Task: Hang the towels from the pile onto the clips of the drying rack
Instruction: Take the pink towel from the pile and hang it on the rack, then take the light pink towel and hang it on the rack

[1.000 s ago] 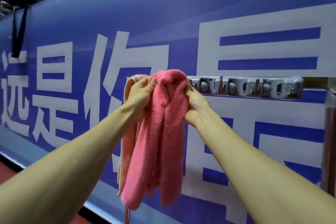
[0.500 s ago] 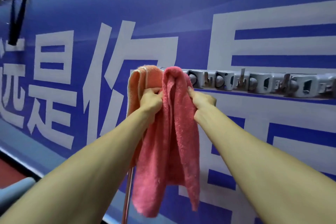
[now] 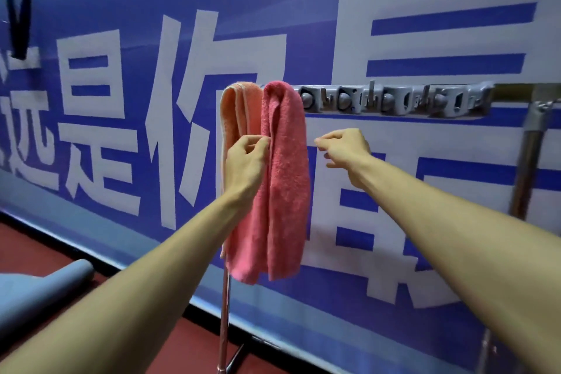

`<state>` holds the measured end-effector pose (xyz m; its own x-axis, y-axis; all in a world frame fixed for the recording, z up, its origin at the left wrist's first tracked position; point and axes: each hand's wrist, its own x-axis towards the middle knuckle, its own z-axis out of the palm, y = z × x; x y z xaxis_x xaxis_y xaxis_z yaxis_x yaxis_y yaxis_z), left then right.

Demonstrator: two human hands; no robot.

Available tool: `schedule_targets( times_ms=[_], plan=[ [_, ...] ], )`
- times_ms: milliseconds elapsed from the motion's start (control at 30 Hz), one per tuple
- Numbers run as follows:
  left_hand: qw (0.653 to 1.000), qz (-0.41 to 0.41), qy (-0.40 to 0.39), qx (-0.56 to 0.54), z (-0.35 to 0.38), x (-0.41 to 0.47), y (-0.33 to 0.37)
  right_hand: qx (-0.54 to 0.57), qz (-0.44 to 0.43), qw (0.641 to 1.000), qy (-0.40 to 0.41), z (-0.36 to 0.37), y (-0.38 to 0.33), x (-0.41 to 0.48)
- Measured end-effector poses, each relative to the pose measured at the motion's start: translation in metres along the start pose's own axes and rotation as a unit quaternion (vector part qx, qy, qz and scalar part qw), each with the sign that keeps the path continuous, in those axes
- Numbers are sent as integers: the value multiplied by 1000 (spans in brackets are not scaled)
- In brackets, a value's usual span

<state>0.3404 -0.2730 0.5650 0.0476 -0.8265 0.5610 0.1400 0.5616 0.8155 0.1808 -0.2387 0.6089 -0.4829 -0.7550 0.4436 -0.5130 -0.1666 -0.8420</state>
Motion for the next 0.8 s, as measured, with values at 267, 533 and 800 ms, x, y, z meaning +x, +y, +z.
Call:
schedule_targets(
  times_ms=[267,533,800],
  plan=[
    [975,-65,-206,56,49,-124,13,-103,41,982,-152,-111,66,-105],
    [886,-279,-358,98,124,-290,-67,-125,171,957,-200,-205,216,-209],
    [780,-368,-489,127,181,-419,-165,-122,303,928,-180,-259,388,-279]
  ],
)
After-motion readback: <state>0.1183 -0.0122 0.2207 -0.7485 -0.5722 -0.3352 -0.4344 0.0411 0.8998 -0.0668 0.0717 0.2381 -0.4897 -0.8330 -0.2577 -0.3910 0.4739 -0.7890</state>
